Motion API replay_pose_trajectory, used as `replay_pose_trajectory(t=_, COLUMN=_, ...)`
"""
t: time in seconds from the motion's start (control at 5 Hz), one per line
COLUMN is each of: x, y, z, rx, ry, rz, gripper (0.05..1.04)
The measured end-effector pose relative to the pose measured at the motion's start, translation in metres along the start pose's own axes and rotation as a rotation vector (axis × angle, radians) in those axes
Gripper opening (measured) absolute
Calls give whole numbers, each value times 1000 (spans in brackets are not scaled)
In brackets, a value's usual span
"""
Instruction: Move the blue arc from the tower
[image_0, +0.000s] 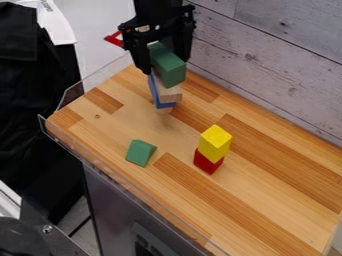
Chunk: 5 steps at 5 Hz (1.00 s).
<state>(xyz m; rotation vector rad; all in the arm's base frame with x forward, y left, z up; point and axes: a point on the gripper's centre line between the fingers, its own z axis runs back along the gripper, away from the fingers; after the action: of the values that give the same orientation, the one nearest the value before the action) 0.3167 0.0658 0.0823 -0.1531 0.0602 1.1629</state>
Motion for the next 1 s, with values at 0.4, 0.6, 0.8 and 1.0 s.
replay_pose_trajectory(t=0.4, x=2, y=1, z=-11, rx=15, ry=-11, rz=6, gripper=938)
replay_pose_trajectory(t=0.6, x=1, y=-1, z=-12, rx=16, ry=-23, rz=-3, gripper=666)
replay_pose_trajectory(t=0.8, x=-1, y=-2, z=-12, rx=13, ry=-19, rz=1, gripper=593)
replay_pose_trajectory(t=1.0, x=-2, y=-2, z=-7, rx=0, ry=-21, rz=5, gripper=593)
